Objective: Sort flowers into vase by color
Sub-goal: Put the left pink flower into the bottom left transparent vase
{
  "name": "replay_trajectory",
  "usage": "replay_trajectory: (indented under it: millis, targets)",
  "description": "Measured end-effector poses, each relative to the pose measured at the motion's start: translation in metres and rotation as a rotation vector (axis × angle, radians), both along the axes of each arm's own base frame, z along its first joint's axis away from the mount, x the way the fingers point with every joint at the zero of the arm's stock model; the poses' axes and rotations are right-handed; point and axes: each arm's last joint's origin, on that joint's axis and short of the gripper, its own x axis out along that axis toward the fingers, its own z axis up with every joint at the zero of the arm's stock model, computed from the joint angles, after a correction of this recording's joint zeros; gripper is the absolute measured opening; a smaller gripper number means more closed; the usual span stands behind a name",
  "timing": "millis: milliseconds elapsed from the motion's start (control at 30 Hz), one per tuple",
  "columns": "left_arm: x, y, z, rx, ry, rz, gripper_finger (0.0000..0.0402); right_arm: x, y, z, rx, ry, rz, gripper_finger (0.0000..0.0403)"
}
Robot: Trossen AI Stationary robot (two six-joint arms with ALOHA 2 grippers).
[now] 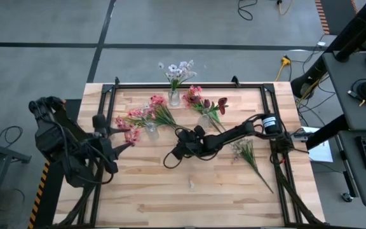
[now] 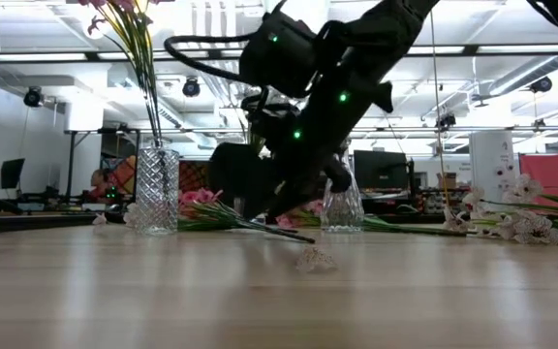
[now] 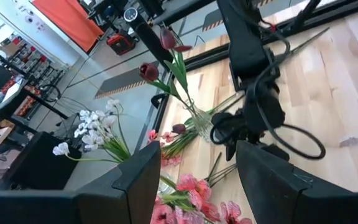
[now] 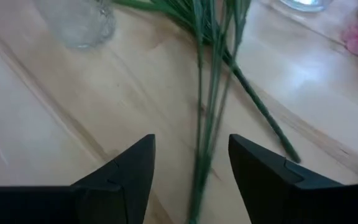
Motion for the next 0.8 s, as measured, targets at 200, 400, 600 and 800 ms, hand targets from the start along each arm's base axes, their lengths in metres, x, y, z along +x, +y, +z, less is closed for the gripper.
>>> replay_trajectory:
  millis: [200, 400, 600, 800]
  targets:
    - [-0.001, 0.002, 0.007, 0.002, -0.007, -0.011, 0.0192, 0.003, -0.006, -0.019, 0.005, 0.016, -0.025, 0.0182]
    - [-0.001, 0.002, 0.007, 0.001, -0.008, -0.011, 0.0192, 0.004, -0.007, -0.028, 0.030, 0.006, -0.055, 0.0140]
    - [-0.001, 0.002, 0.007, 0.001, -0.008, -0.010, 0.0192, 0.002, -0.008, -0.028, 0.057, -0.021, -0.106, 0.0063]
    - [-0.001, 0.002, 0.007, -0.002, -0.009, -0.009, 0.0192, 0.002, -0.008, -0.027, 0.048, -0.040, -0.143, 0.0016]
